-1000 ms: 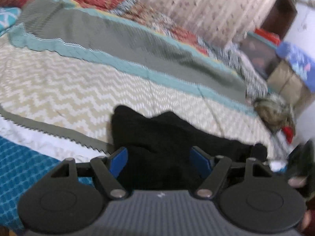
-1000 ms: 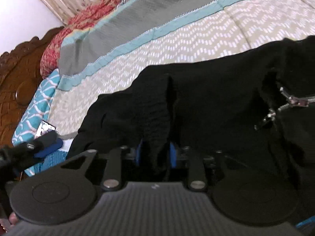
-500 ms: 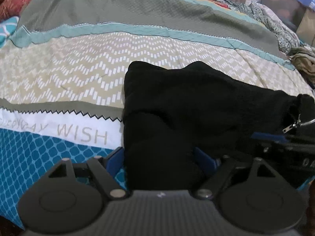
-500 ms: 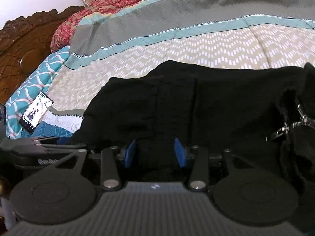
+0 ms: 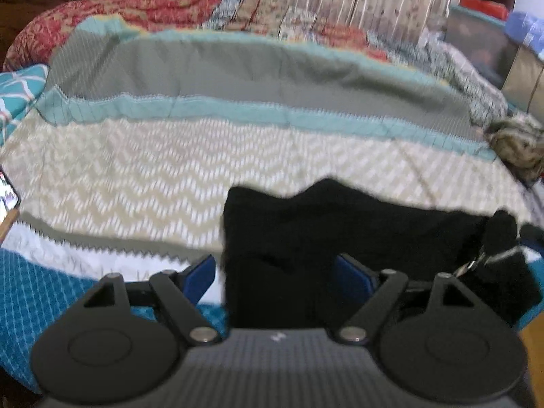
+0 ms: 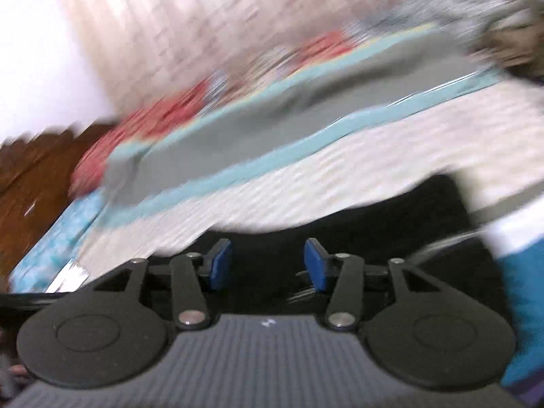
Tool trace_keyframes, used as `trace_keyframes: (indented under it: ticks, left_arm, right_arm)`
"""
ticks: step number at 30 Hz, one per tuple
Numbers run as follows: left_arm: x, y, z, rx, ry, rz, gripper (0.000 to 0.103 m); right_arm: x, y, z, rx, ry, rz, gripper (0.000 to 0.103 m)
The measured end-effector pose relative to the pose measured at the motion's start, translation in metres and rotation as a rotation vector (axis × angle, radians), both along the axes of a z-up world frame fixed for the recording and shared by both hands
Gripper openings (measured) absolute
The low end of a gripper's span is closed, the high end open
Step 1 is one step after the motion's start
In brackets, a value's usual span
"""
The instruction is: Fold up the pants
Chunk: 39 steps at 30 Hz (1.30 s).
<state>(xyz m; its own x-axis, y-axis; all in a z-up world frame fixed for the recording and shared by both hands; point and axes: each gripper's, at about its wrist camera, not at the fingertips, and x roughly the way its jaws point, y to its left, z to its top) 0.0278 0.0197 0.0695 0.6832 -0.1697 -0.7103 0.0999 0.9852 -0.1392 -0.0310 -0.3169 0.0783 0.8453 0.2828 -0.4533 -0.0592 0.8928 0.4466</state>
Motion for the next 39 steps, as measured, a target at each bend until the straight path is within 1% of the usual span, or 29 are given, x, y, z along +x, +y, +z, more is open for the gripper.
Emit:
trace_keyframes:
  ticks: [2,4,5,8,10,11,12,13,14,15,16,19,21,23,24,26,27,28,29,30,31,33,34,35,36,39]
  left_arm:
    - [0.007,-0.011,0.014,-0.047,-0.004,-0.030,0.080]
    - [0.017,-0.028,0.024,-0.077,0.006,-0.081,0.080]
    - [0.023,-0.045,0.029,-0.084,0.013,-0.125,0.080]
    - [0.036,-0.097,0.041,-0.072,0.032,-0.240,0.080]
    - [0.045,-0.139,0.048,-0.073,0.051,-0.332,0.080]
    - [0.049,-0.162,0.050,-0.080,0.071,-0.384,0.080]
    - [0.049,-0.181,0.048,-0.080,0.091,-0.421,0.080]
    - [0.053,-0.203,0.045,-0.069,0.117,-0.453,0.080]
    - [0.057,-0.225,0.041,-0.039,0.137,-0.468,0.080]
    - [0.060,-0.241,0.036,-0.010,0.148,-0.477,0.080]
    - [0.064,-0.261,0.031,0.023,0.167,-0.489,0.080]
    - [0.069,-0.301,0.018,0.076,0.229,-0.512,0.082]
    - [0.069,-0.319,0.014,0.106,0.239,-0.528,0.087]
    - [0.069,-0.330,0.011,0.141,0.237,-0.536,0.091]
    - [0.068,-0.336,0.009,0.166,0.235,-0.540,0.093]
    - [0.067,-0.348,0.001,0.238,0.238,-0.553,0.093]
    - [0.067,-0.353,-0.004,0.269,0.247,-0.555,0.090]
    - [0.067,-0.355,-0.010,0.301,0.257,-0.553,0.069]
    - [0.068,-0.355,-0.016,0.320,0.274,-0.546,0.053]
    - [0.071,-0.352,-0.020,0.311,0.295,-0.539,0.038]
    - [0.073,-0.346,-0.020,0.285,0.301,-0.525,0.029]
    - [0.080,-0.333,-0.015,0.224,0.318,-0.499,0.025]
    - [0.084,-0.324,-0.012,0.189,0.332,-0.483,0.025]
    - [0.086,-0.319,-0.011,0.167,0.336,-0.477,0.024]
    - [0.087,-0.314,-0.008,0.151,0.335,-0.471,0.024]
    - [0.089,-0.300,-0.002,0.121,0.326,-0.457,0.024]
  right_arm:
    - [-0.013,-0.036,-0.005,0.009,-0.014,-0.130,0.063]
    - [-0.021,-0.063,-0.017,0.021,0.018,-0.217,0.065]
    - [-0.023,-0.076,-0.025,0.043,0.043,-0.244,0.065]
    - [-0.027,-0.097,-0.052,0.141,0.109,-0.256,0.065]
    - [-0.025,-0.098,-0.067,0.171,0.144,-0.231,0.065]
    - [-0.021,-0.097,-0.074,0.175,0.168,-0.213,0.056]
    - [-0.021,-0.093,-0.074,0.163,0.171,-0.215,0.035]
    - [-0.022,-0.087,-0.071,0.148,0.166,-0.211,0.028]
    - [-0.023,-0.081,-0.067,0.147,0.151,-0.191,0.026]
    - [-0.026,-0.073,-0.059,0.129,0.120,-0.172,0.025]
    - [-0.027,-0.063,-0.052,0.089,0.088,-0.143,0.025]
    - [-0.031,-0.028,-0.033,-0.095,0.008,-0.066,0.025]
    - [-0.035,-0.011,-0.028,-0.199,-0.017,-0.023,0.025]
    - [-0.041,-0.001,-0.027,-0.263,-0.041,0.007,0.025]
    - [-0.042,0.003,-0.026,-0.280,-0.052,0.022,0.024]
    - [-0.041,0.008,-0.022,-0.296,-0.073,0.044,0.024]
    - [-0.041,0.010,-0.020,-0.299,-0.083,0.052,0.024]
    - [-0.041,0.012,-0.019,-0.301,-0.093,0.060,0.024]
    - [-0.041,0.014,-0.017,-0.300,-0.104,0.067,0.024]
    - [-0.041,0.012,-0.017,-0.296,-0.111,0.072,0.025]
    - [-0.042,0.011,-0.016,-0.288,-0.112,0.077,0.025]
    - [-0.044,0.003,-0.018,-0.259,-0.104,0.068,0.035]
    - [-0.045,-0.001,-0.019,-0.241,-0.102,0.062,0.043]
    - [-0.048,-0.005,-0.021,-0.222,-0.090,0.061,0.061]
    - [-0.048,-0.008,-0.023,-0.215,-0.081,0.059,0.072]
    - [-0.045,-0.008,-0.035,-0.230,-0.036,0.065,0.072]
